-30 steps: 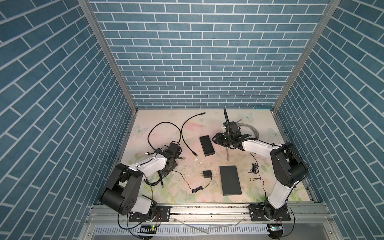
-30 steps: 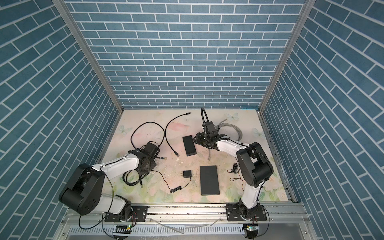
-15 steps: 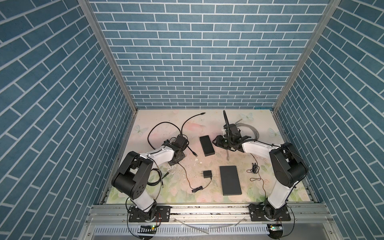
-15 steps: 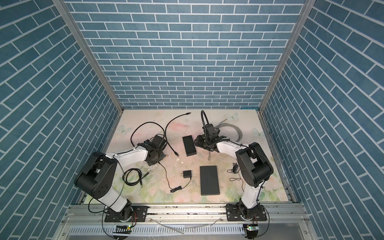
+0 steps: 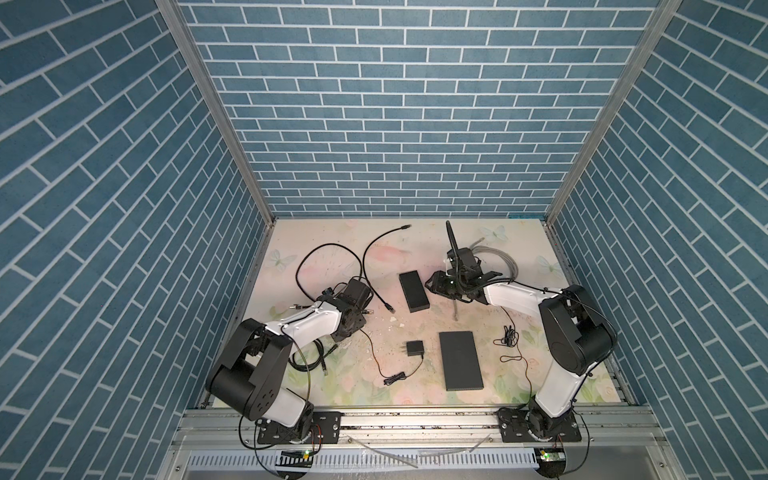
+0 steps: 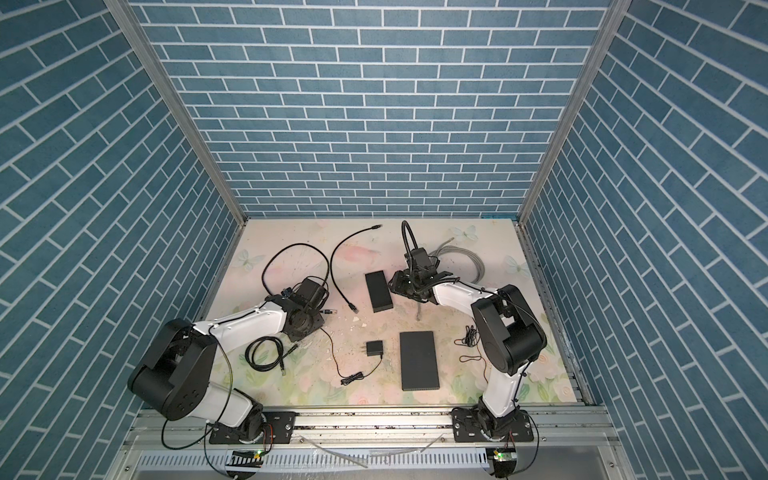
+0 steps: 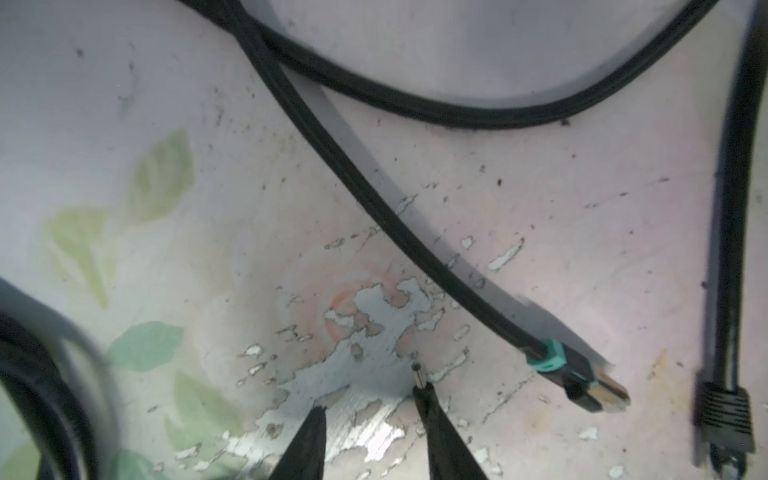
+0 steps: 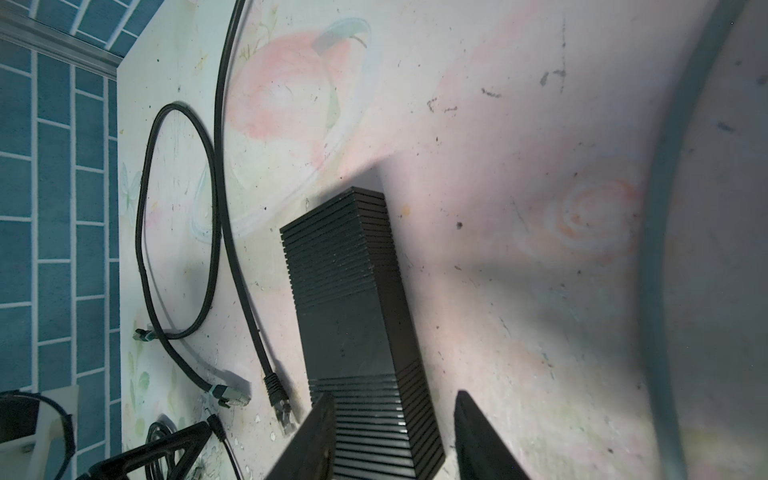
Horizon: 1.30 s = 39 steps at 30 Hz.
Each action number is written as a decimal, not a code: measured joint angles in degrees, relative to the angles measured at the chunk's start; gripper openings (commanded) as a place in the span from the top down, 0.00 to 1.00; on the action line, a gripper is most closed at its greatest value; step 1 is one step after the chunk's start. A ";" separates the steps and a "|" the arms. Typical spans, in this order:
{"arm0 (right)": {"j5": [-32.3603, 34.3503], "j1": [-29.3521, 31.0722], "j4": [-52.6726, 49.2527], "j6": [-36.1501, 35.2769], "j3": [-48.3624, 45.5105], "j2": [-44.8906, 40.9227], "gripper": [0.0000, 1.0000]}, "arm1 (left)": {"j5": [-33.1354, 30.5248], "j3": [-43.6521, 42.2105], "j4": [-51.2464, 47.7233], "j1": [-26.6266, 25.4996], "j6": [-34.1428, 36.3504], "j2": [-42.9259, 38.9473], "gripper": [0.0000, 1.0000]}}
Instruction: Insert the plug into the switch port
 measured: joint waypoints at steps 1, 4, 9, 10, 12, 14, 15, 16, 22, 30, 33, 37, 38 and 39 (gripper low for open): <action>-0.04 0.02 -0.09 0.00 0.00 0.00 0.53 | 0.33 0.02 0.66 0.00 -0.11 0.20 0.59; -0.15 0.02 -0.24 0.00 0.00 0.00 0.53 | 0.55 0.68 2.25 -0.63 -0.28 1.77 0.58; -0.17 0.02 -0.31 -0.13 0.00 0.00 0.53 | 0.28 1.73 2.40 -1.27 -0.35 2.75 0.58; -0.17 0.02 -0.33 -0.13 0.00 0.00 0.53 | 0.28 1.77 2.40 -1.31 -0.44 2.78 0.59; -0.17 0.02 -0.31 -0.15 0.00 0.00 0.53 | 0.35 1.79 2.32 -1.46 -0.72 2.78 0.59; -0.17 0.02 -0.33 -0.15 0.00 0.00 0.53 | 0.52 1.81 2.12 -1.57 -1.40 2.78 0.60; -0.17 0.02 -0.33 -0.15 0.00 0.00 0.53 | 0.55 1.84 2.10 -1.73 -2.03 2.78 0.61; -0.20 0.02 -0.33 -0.15 0.00 0.00 0.53 | 0.52 1.84 2.05 -1.97 -2.62 2.78 0.63; -0.42 0.02 -0.31 -0.15 0.00 0.00 0.54 | 0.07 1.84 1.84 -3.39 -5.11 2.89 0.68; 0.33 0.07 -1.66 -2.14 -0.09 -2.91 0.54 | -0.83 1.81 1.73 -3.17 -6.56 3.04 0.68; 0.72 0.07 -2.54 -3.17 -0.09 -5.35 0.54 | -1.27 1.81 1.68 -2.69 -6.60 3.04 0.68; 0.87 0.09 -2.73 -3.56 -0.09 -6.36 0.54 | -1.90 1.70 1.51 -2.38 -6.64 3.04 0.70; 0.90 0.09 -2.91 -3.56 -0.09 -6.36 0.54 | -1.90 1.70 1.53 -2.38 -6.60 3.04 0.70; 0.90 0.11 -3.21 -3.56 -0.09 -6.36 0.54 | -1.90 1.62 1.60 -2.34 -6.64 3.04 0.71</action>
